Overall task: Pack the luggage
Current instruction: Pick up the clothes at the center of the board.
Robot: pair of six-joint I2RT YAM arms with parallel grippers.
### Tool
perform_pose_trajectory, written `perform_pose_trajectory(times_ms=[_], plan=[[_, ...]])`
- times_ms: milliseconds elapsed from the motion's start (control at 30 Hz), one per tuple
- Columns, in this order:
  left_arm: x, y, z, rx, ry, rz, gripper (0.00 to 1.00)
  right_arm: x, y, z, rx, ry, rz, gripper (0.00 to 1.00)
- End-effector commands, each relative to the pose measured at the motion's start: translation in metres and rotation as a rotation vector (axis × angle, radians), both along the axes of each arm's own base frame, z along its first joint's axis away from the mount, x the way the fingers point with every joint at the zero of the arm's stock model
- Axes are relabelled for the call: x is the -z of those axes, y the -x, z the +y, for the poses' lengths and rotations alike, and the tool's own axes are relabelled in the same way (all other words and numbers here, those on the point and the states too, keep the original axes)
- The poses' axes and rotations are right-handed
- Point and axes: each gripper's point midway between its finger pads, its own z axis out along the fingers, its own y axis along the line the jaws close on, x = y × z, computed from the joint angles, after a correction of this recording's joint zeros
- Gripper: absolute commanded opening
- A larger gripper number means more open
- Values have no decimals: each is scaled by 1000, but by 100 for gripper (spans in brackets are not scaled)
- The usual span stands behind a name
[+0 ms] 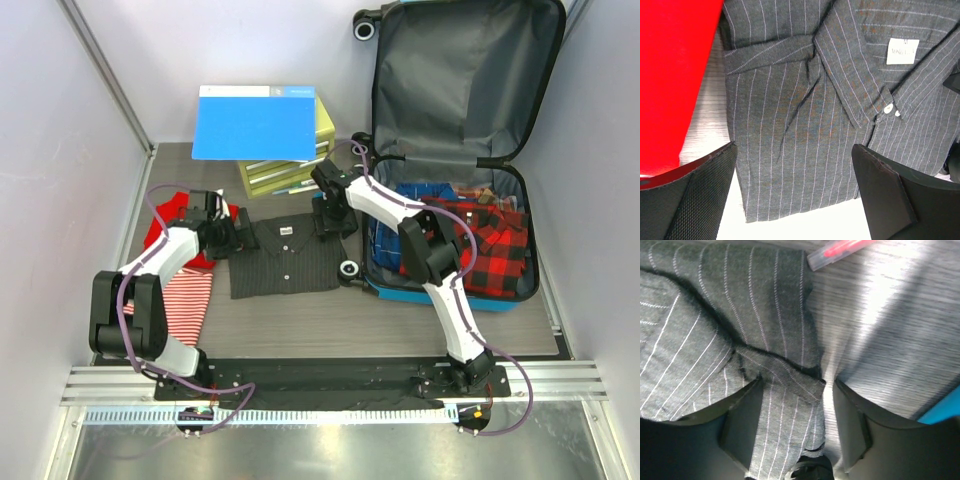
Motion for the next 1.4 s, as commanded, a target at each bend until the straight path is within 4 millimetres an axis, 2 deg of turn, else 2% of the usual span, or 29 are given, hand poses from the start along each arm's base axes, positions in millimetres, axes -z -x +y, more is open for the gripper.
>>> perform_pose_trajectory(times_ms=[0,167,200,267,300,333,400,500,633,800,833,1000,1167,1300,1367], plan=[[-13,-5,-4,10,33,-55,96,5,14,16,-25,-88,39,54],[-13,-5,-4,11,32,-57,96,14,26,18,-35,-113,82,33],[-13,-4,-4,11,32,-55,96,13,27,21,-41,-128,85,23],[-13,-5,-4,10,30,-57,96,12,28,24,-45,-144,91,14],[-14,-5,-3,9,28,-57,96,9,27,27,-46,-160,93,4],[-14,-5,-3,9,26,-58,96,3,24,31,-44,-177,82,1],[-12,-4,-1,3,17,-53,96,-9,21,36,-41,-199,64,1],[-9,-3,1,-6,8,-37,96,-36,16,49,-37,-246,30,1],[-8,-2,3,-18,0,-40,96,-69,22,61,-34,-288,11,1],[-8,-4,6,-34,-15,-38,97,-106,32,58,-6,-301,0,1],[-7,-3,7,-38,-19,-35,97,-119,33,56,0,-306,-18,1],[-2,-2,6,-40,-15,-20,97,-153,39,29,41,-223,-61,1],[0,-3,5,-37,-7,-12,97,-173,46,4,70,-166,-75,1],[1,-2,5,-37,-8,-9,97,-193,41,-26,123,-120,-114,1],[2,-1,5,-36,-9,-7,97,-198,37,-48,158,-90,-120,1]])
